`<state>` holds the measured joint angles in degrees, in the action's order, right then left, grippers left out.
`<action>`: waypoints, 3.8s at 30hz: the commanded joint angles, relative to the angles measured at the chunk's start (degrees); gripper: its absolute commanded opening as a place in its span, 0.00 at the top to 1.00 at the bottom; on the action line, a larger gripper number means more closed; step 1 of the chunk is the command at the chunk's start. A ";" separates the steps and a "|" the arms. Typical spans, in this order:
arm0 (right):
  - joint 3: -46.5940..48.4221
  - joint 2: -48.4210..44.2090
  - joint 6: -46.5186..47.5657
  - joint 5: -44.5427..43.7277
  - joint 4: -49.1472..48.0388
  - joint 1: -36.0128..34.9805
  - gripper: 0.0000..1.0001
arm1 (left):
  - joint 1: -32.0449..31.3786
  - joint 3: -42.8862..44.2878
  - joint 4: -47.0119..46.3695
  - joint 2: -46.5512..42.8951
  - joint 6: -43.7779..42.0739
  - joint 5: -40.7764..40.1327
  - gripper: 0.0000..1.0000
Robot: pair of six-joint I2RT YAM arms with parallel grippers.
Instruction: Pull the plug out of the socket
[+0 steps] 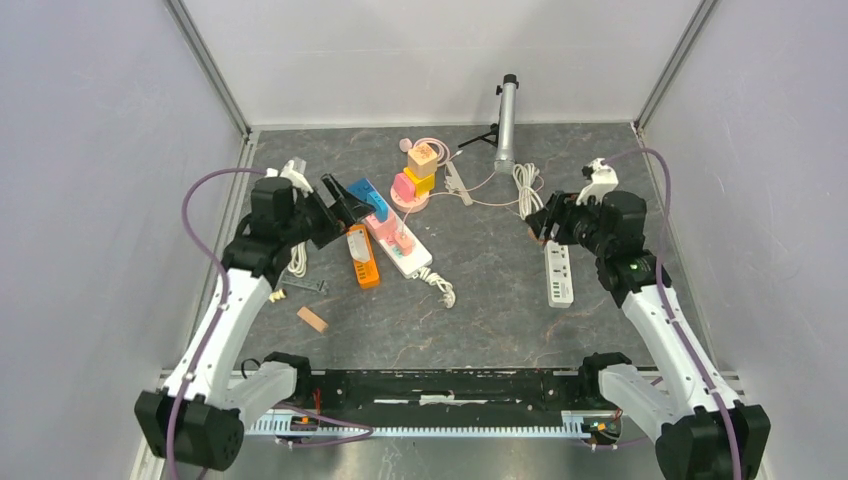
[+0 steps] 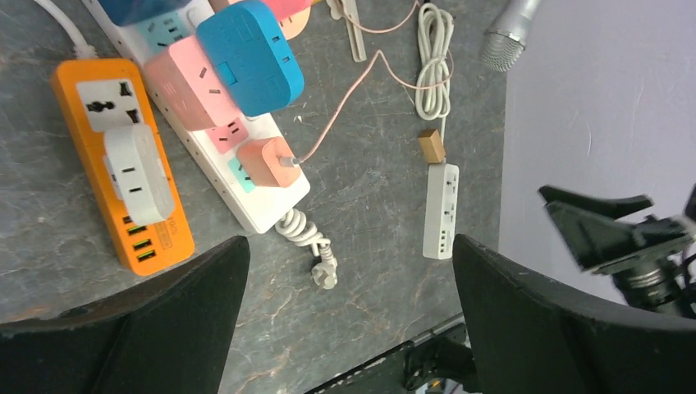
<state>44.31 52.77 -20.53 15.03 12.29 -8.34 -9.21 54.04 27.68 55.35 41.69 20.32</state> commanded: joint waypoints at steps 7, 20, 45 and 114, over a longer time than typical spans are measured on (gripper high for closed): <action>-14.77 0.20 0.72 7.41 -15.41 -15.50 0.26 | -4.76 0.31 -2.92 11.60 5.20 -10.17 0.10; 0.13 25.39 3.58 -14.67 -25.79 -39.99 0.18 | -4.76 -7.25 1.59 3.40 4.15 -14.05 0.09; 30.07 59.29 8.60 -20.09 -16.16 -43.07 0.51 | -4.50 -2.20 5.19 4.22 -0.11 -15.13 0.12; 24.25 49.13 9.77 -10.10 -8.50 -40.71 1.00 | -7.05 -9.82 -11.96 30.83 7.79 -11.36 0.71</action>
<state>67.09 103.94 -9.15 1.80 8.36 -48.12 -15.86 47.81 8.05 84.95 53.30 15.11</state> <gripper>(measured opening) 0.381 0.293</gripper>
